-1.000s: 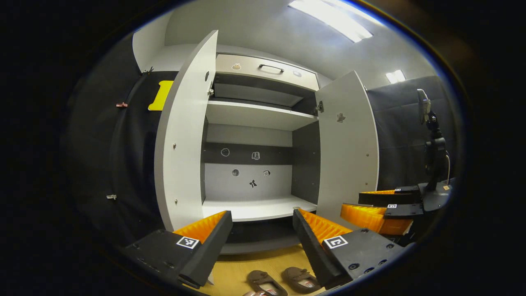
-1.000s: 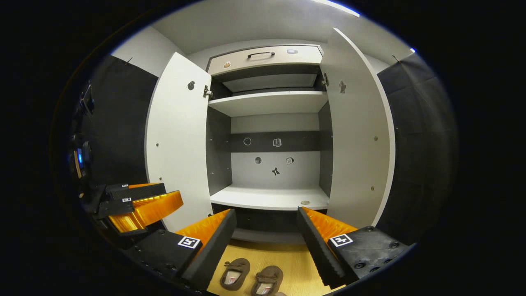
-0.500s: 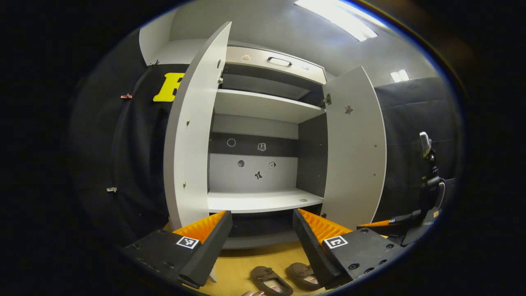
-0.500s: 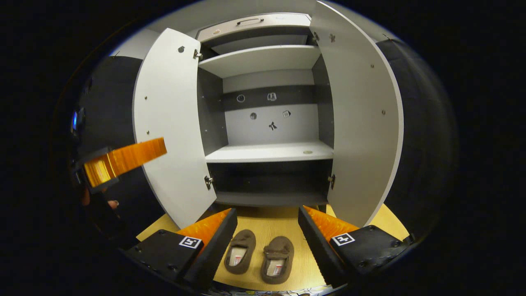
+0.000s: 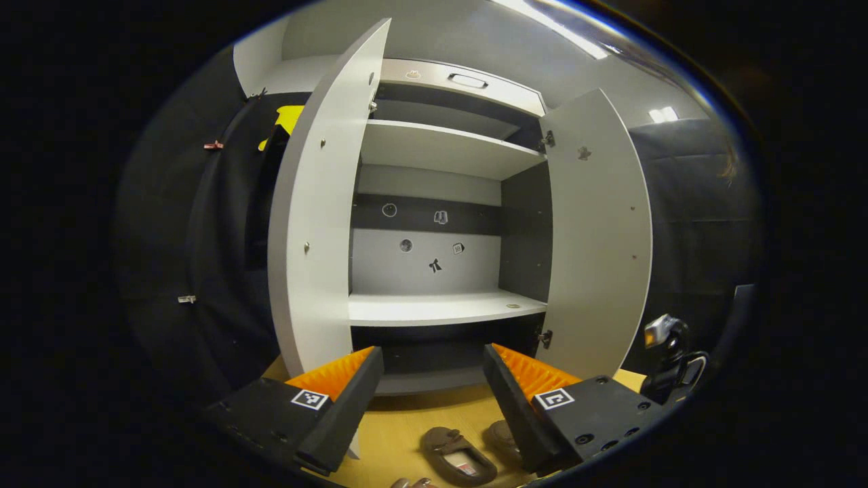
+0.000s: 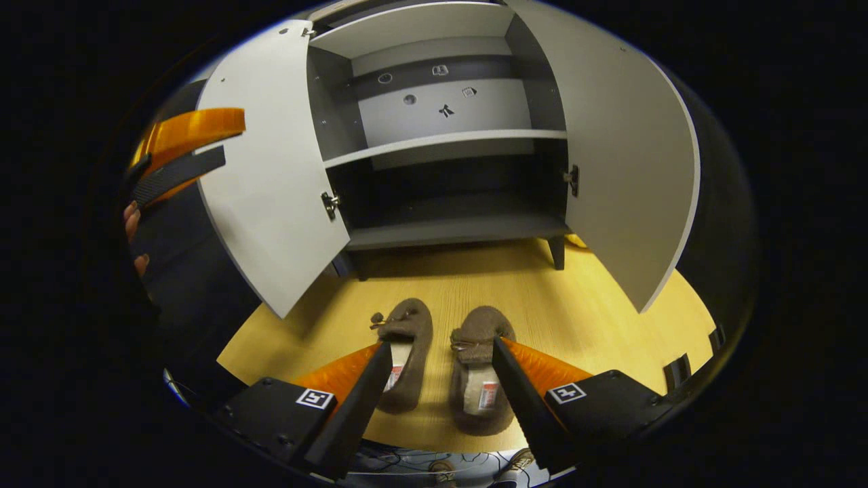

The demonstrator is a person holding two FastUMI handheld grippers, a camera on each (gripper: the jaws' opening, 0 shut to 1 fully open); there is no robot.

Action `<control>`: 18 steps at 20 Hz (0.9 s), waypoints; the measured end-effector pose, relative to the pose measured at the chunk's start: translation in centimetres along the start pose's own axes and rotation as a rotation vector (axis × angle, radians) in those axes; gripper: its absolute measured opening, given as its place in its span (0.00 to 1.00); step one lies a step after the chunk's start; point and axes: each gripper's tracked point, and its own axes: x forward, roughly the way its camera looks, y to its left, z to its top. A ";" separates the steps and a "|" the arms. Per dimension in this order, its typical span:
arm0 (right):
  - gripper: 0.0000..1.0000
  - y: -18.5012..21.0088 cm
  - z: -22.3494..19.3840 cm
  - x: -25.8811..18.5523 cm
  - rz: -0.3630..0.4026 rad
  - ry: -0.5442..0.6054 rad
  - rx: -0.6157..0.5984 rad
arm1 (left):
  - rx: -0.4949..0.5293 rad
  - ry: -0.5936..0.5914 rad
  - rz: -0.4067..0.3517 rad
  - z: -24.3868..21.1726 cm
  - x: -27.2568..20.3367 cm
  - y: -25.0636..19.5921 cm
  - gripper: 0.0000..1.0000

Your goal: Grab one shoe with the right hand and put it into the shoe cabinet, grab the other shoe with the left hand and put it into the shoe cabinet; then close the right door with the right hand and the left door with the left hand.

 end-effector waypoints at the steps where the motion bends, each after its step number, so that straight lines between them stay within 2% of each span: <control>1: 0.98 -0.3 -1.2 0.7 -0.004 0.025 0.008 | 0.002 -0.001 -0.010 -0.3 0.2 -0.4 0.95; 6: 0.97 -1.8 -4.7 4.1 -0.018 0.105 0.041 | 0.028 0.017 -0.019 -2.0 0.4 -1.1 0.94; 11: 0.92 -2.0 -5.9 6.5 -0.021 0.110 0.021 | -0.001 0.042 -0.037 -3.6 0.5 -1.7 0.94; 12: 0.83 -1.9 -6.1 7.0 -0.018 0.109 0.017 | -0.007 0.041 -0.032 -3.8 0.6 -1.5 0.95; 13: 0.80 -1.9 -6.1 7.4 -0.016 0.107 0.014 | -0.013 0.037 -0.021 -3.8 0.6 -1.3 0.94; 17: 0.74 -1.6 -6.6 10.0 -0.019 0.117 -0.002 | -0.031 0.057 -0.020 -4.9 0.6 -1.4 0.94; 18: 0.69 -1.8 -6.5 10.7 -0.026 0.115 -0.007 | -0.036 0.068 -0.024 -5.4 0.6 -1.4 0.94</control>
